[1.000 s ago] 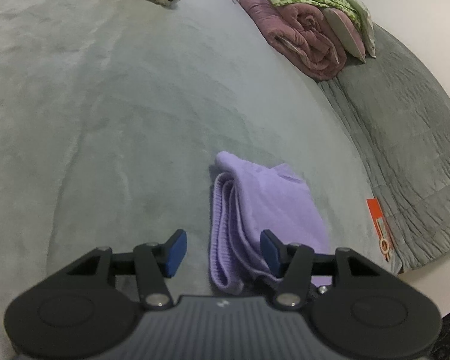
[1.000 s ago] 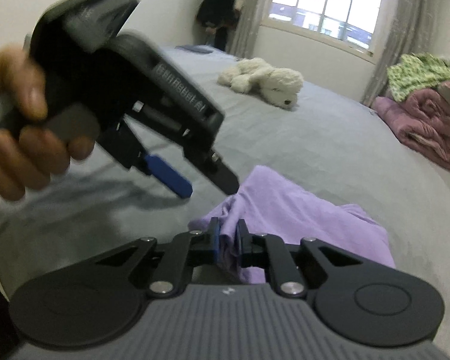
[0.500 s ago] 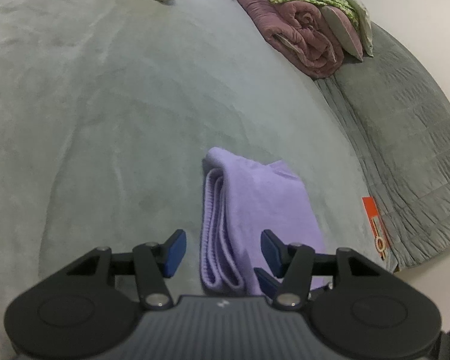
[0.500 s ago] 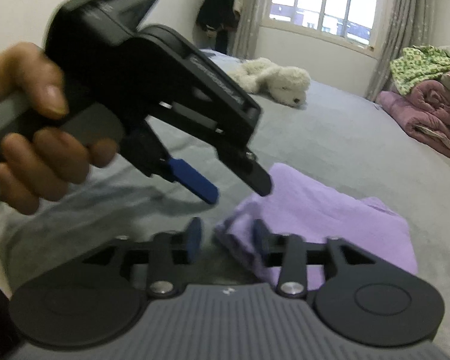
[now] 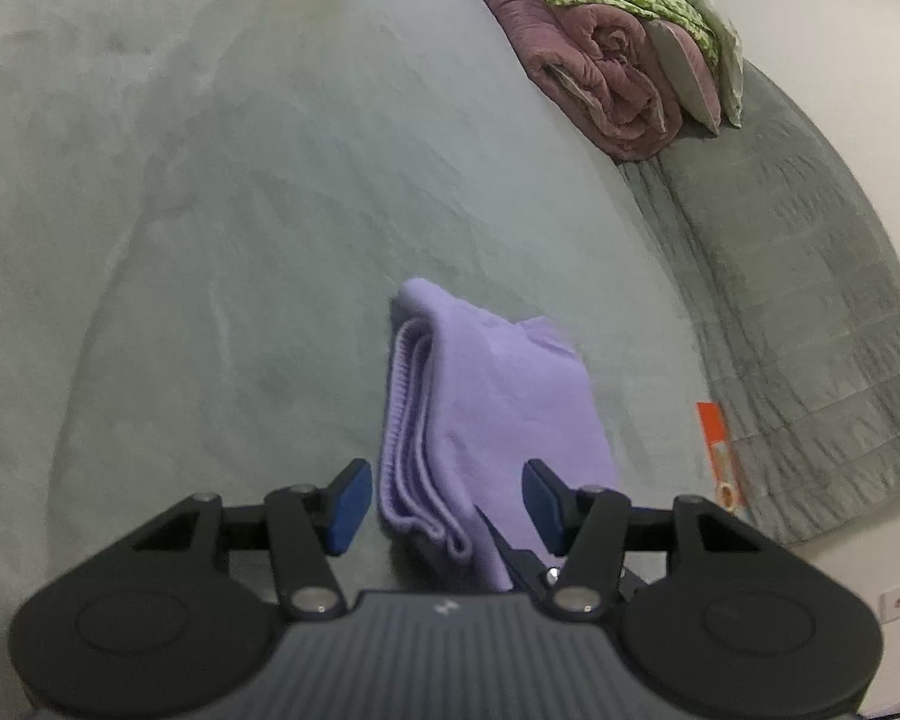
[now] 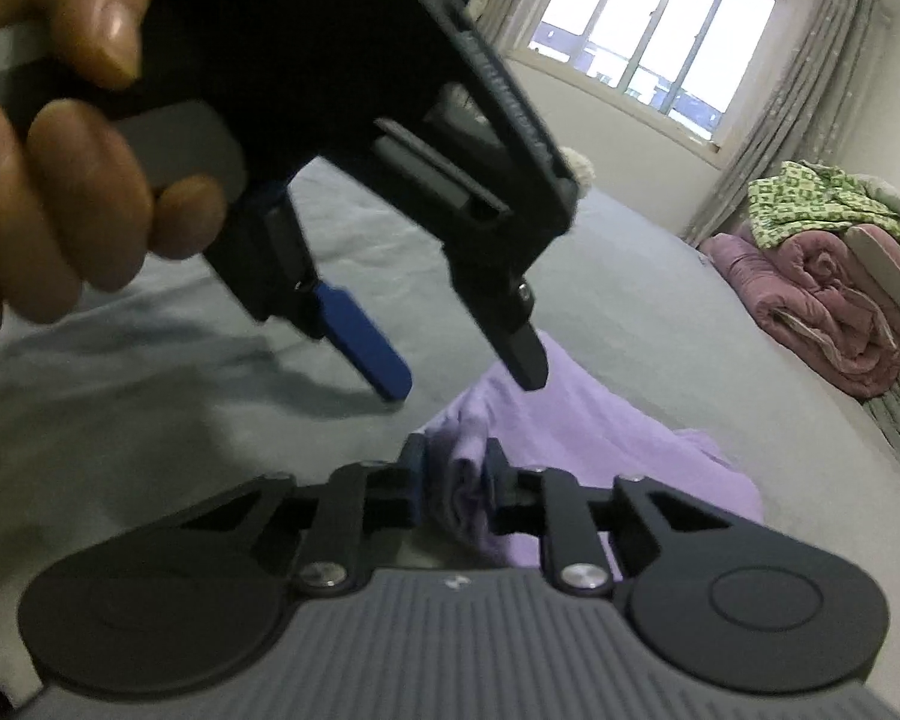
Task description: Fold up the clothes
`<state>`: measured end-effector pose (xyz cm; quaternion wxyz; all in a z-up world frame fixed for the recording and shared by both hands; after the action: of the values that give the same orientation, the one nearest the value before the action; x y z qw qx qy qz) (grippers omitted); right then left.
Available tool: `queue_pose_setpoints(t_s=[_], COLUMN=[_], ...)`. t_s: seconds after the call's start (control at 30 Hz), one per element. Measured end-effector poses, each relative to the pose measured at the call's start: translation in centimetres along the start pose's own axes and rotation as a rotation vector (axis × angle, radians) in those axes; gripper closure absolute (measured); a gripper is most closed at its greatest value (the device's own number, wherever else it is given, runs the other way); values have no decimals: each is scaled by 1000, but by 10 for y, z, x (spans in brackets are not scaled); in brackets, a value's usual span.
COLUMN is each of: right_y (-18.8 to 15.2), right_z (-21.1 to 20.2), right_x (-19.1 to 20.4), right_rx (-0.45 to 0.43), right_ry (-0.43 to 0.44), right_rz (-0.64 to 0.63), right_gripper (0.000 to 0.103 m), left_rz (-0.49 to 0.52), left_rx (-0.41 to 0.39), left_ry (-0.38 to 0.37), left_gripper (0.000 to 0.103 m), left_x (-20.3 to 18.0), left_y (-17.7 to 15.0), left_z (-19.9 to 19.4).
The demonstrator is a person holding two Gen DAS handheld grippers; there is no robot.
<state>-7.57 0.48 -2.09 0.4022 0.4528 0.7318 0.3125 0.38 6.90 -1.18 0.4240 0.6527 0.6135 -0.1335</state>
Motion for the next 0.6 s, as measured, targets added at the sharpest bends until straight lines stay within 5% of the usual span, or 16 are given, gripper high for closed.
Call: queue_pose_setpoints(t_s=[0.4, 0.6], right_y=[12, 10], right_z=[-6, -6], right_x=[-21, -18], right_rx=[-34, -46], right_ry=[48, 52], right_rz=[139, 126], right_gripper=[85, 85], left_rz=[-26, -8], left_rx=[23, 26], left_ry=[-39, -8], left_gripper=[40, 55], left_x=[-7, -8], left_y=[-3, 2], left_z=[14, 27])
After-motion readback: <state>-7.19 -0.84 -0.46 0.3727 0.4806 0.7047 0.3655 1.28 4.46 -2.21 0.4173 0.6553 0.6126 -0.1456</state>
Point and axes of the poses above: each gripper's, at about its wrist camera, not at the fingertips, and z roughly the way its jaws point, x to its left, y to its top, the point moved 5 cm from there along z, roughly the way its jaws point, and after that the axes turned 3 degrees about z, right-handed, at the moved point
